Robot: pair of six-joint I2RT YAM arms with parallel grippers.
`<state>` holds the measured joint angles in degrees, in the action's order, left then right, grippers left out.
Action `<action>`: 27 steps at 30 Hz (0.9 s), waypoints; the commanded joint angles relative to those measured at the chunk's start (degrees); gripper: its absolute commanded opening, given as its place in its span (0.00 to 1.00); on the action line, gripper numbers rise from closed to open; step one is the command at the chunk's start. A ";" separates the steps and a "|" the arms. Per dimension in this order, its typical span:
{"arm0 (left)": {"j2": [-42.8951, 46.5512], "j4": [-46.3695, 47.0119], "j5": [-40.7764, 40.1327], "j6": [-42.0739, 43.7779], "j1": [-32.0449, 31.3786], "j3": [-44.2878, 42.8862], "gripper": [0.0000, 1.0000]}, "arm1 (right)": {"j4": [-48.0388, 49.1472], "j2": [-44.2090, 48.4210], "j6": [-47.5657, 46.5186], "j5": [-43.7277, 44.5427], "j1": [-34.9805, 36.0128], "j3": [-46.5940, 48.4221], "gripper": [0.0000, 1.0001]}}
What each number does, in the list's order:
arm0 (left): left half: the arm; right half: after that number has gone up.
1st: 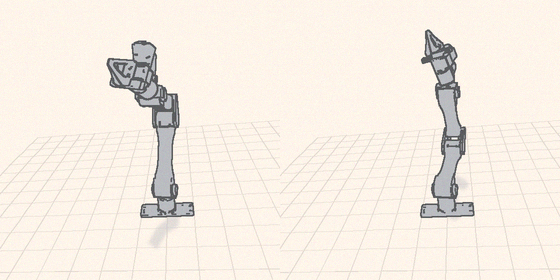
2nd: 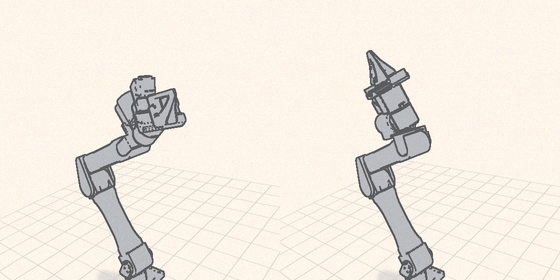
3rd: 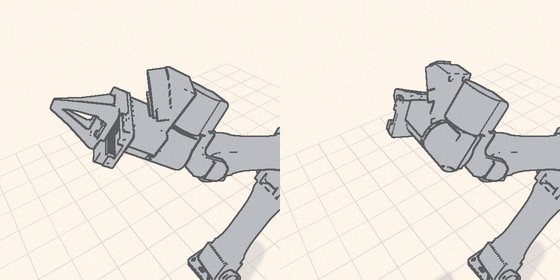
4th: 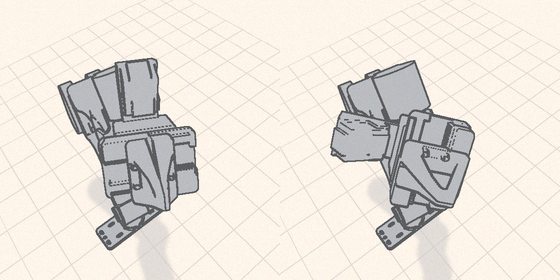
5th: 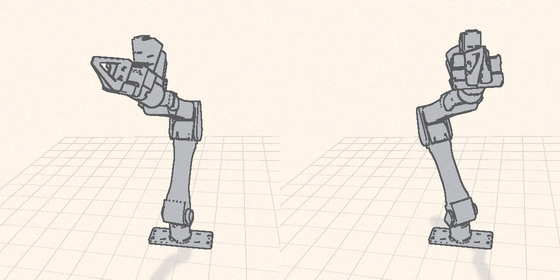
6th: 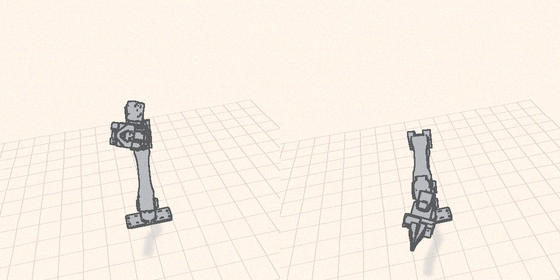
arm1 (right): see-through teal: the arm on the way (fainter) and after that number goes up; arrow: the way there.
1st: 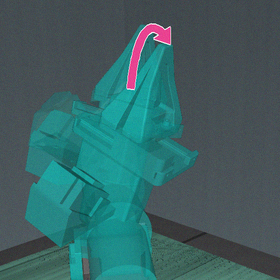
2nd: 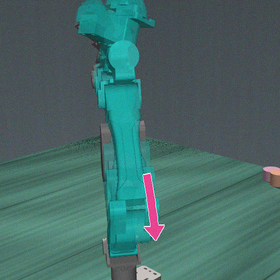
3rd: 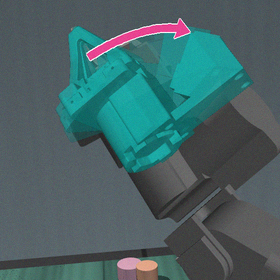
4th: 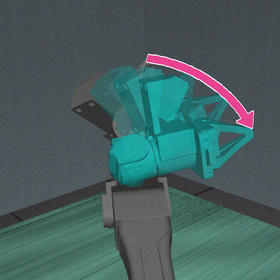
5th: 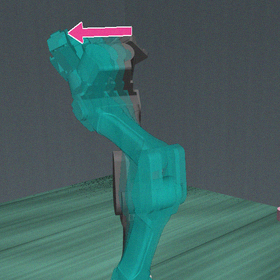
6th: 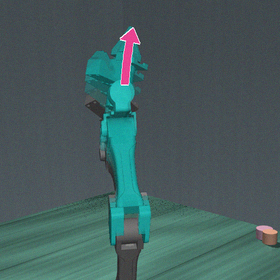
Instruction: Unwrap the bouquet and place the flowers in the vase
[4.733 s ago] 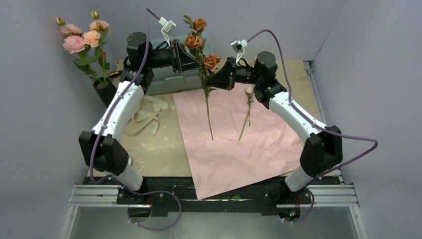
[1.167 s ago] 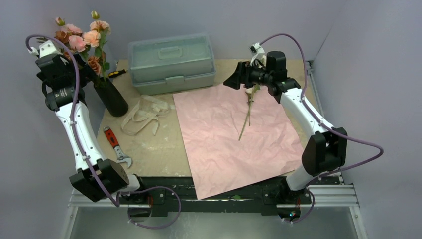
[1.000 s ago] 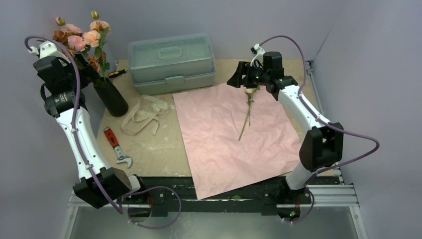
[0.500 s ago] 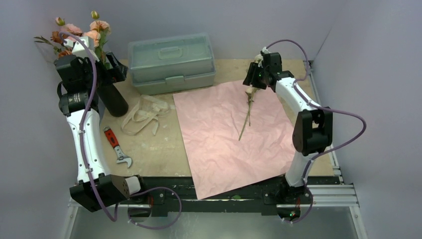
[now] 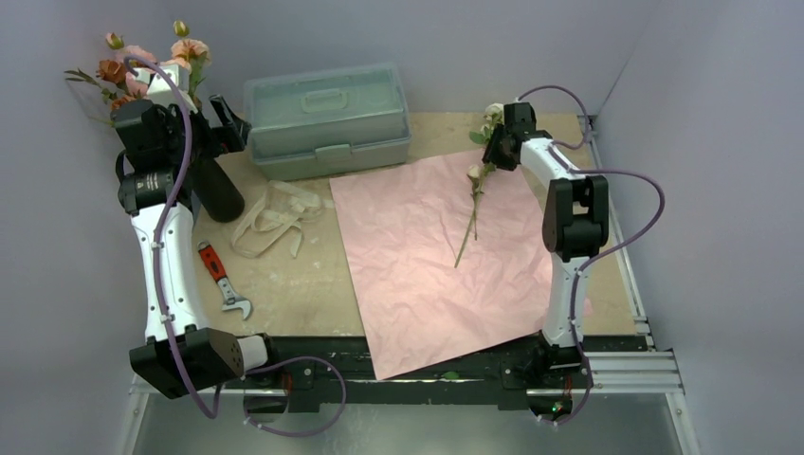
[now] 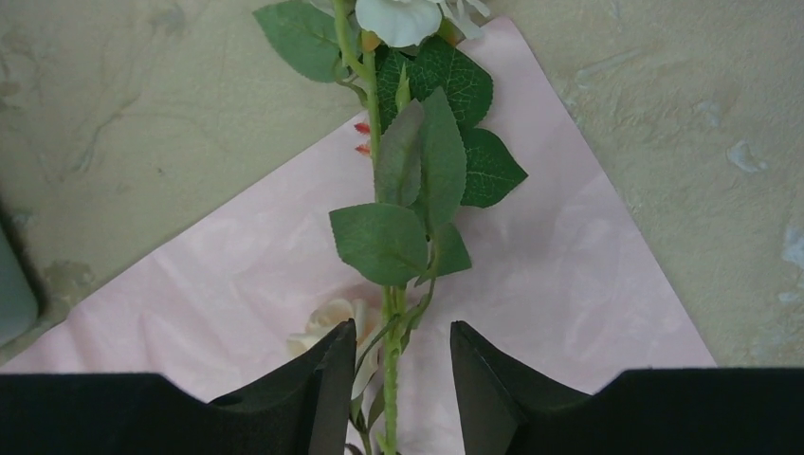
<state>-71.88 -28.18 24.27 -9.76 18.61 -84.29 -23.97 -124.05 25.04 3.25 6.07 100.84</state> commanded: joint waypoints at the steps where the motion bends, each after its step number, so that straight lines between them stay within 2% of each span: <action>1: -0.02 2.53 -0.11 1.30 -0.29 -0.70 1.00 | 2.68 -2.50 0.71 2.90 0.12 3.90 0.45; 9: -0.20 2.11 -2.29 1.89 -0.24 -1.46 1.00 | 4.06 -6.02 1.18 2.70 -0.14 4.77 0.41; 14: -0.28 1.89 -2.15 1.81 -0.27 -1.73 1.00 | 3.57 -5.37 2.58 1.46 -0.09 3.92 0.24; 20: -0.37 2.65 -1.23 0.97 -0.27 -1.49 1.00 | 2.61 -0.35 4.88 -0.90 -0.31 1.43 0.01; 27: -0.84 4.06 0.56 0.57 -0.24 -2.18 1.00 | 4.58 8.73 7.41 -3.15 -0.37 -4.06 0.00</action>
<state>-72.42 -27.27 22.90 -8.97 18.61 -84.31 -22.28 -123.85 30.06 1.76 5.93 98.80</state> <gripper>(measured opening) 0.996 0.031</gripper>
